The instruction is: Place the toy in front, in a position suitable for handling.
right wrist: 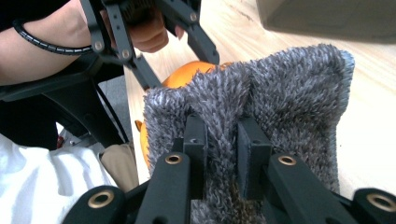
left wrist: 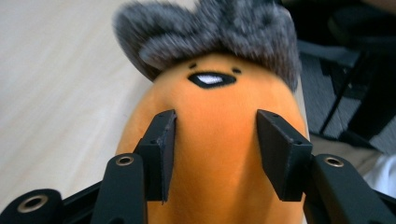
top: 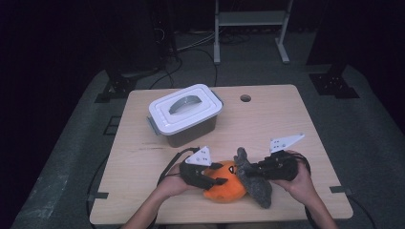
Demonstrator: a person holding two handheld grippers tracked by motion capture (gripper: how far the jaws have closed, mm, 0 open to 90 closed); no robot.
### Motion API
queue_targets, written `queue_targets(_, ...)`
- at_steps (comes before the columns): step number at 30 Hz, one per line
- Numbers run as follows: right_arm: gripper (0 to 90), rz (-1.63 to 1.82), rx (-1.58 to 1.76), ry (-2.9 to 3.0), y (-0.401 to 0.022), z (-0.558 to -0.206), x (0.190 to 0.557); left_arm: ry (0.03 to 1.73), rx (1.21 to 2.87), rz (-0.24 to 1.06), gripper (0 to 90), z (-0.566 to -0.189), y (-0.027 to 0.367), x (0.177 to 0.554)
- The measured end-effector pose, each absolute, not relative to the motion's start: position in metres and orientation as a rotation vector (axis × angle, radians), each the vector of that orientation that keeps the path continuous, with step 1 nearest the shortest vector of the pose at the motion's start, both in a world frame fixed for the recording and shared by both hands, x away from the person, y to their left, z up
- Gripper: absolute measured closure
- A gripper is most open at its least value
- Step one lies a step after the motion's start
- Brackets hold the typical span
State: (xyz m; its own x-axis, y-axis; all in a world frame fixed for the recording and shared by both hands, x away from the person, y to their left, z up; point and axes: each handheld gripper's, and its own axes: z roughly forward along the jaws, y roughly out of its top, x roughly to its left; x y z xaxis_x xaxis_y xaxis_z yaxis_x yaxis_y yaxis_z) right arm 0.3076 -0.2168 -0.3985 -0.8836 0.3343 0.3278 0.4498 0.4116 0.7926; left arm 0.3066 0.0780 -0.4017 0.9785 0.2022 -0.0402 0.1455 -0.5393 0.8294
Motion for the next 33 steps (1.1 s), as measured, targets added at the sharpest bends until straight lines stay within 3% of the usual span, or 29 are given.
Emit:
queue_targets(3, 75.6, -1.451, -0.707, -2.547, -0.214, -0.402, 0.309, 0.243, 2.163, 0.105, 49.6, -0.402, 0.079, 0.307)
queue_targets(12, 75.6, -1.297, -0.788, -2.582, -0.226, -0.420, 0.315, 0.232, 2.194, 0.100, 37.2, -0.412, 0.076, 0.308)
queue_targets(18, 75.7, -1.381, -0.826, -2.548, -0.247, -0.405, 0.314, 0.231, 2.190, 0.098, 28.6, -0.414, 0.076, 0.309)
queue_targets(26, 75.7, -1.466, -0.985, -2.514, -0.306, -0.395, 0.300, 0.232, 2.206, 0.120, 19.9, -0.412, 0.074, 0.307)
queue_targets(33, 75.7, -1.465, -1.178, -2.546, -0.355, -0.384, 0.293, 0.226, 2.206, 0.116, 18.3, -0.413, 0.071, 0.306)
